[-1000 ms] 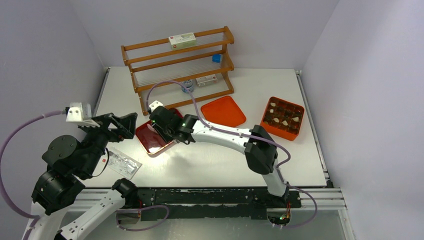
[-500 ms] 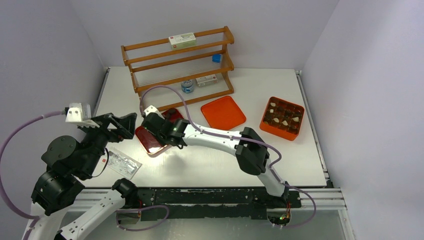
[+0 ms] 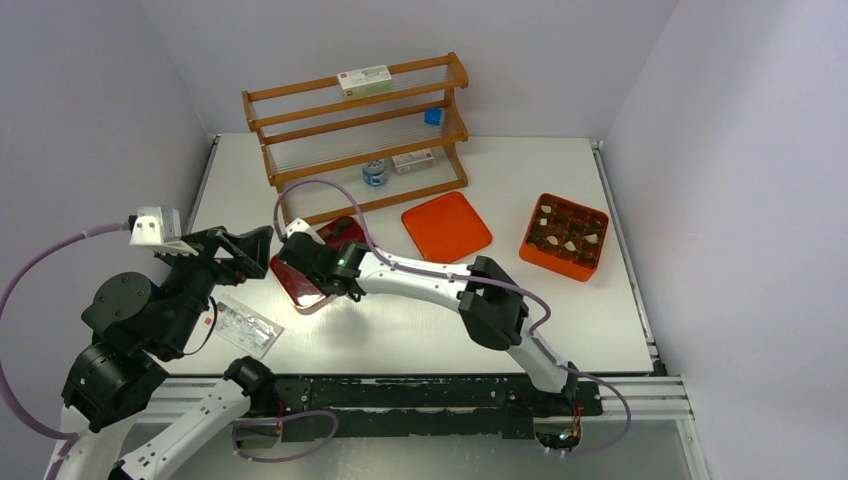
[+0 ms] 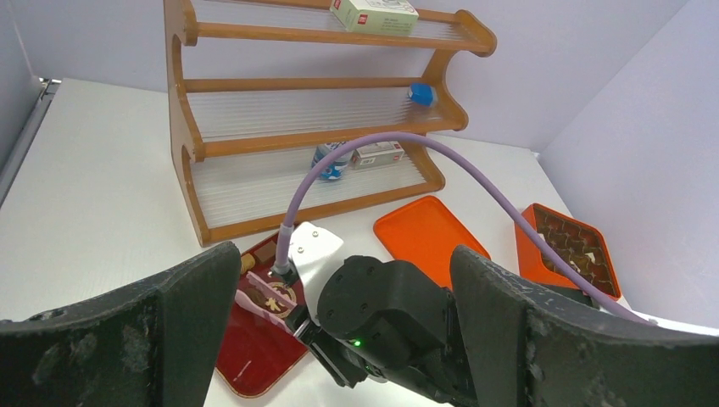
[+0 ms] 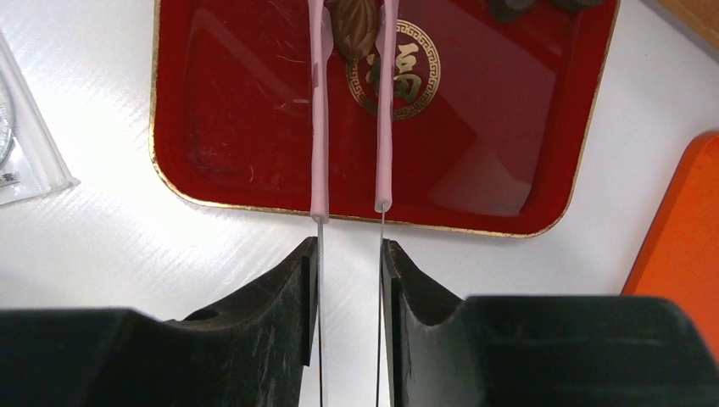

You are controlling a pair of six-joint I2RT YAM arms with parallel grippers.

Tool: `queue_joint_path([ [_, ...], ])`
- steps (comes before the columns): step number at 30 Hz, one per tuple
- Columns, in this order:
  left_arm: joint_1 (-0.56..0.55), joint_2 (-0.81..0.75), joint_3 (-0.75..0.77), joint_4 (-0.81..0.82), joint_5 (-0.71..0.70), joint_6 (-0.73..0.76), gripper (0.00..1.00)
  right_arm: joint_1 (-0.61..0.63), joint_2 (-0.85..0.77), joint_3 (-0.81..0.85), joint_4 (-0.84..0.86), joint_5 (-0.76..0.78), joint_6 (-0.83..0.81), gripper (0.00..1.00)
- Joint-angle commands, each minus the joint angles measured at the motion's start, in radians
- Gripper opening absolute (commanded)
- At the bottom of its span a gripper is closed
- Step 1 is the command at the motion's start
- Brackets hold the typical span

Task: Pack the chocolate
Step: Pick up the fake chocolate from the plate.

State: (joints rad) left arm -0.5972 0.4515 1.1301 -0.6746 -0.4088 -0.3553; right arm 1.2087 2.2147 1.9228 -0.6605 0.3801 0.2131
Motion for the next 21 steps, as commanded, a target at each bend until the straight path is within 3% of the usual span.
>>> queue_joint_path([
  [1,0.005,-0.009,0.000,0.017,-0.021,0.008,0.98,0.020,0.024,0.050,-0.031,0.035,-0.029,0.33],
  [21,0.005,-0.016,-0.014,0.018,-0.022,0.012,0.98,0.030,-0.085,-0.065,0.027,0.020,-0.021,0.27],
])
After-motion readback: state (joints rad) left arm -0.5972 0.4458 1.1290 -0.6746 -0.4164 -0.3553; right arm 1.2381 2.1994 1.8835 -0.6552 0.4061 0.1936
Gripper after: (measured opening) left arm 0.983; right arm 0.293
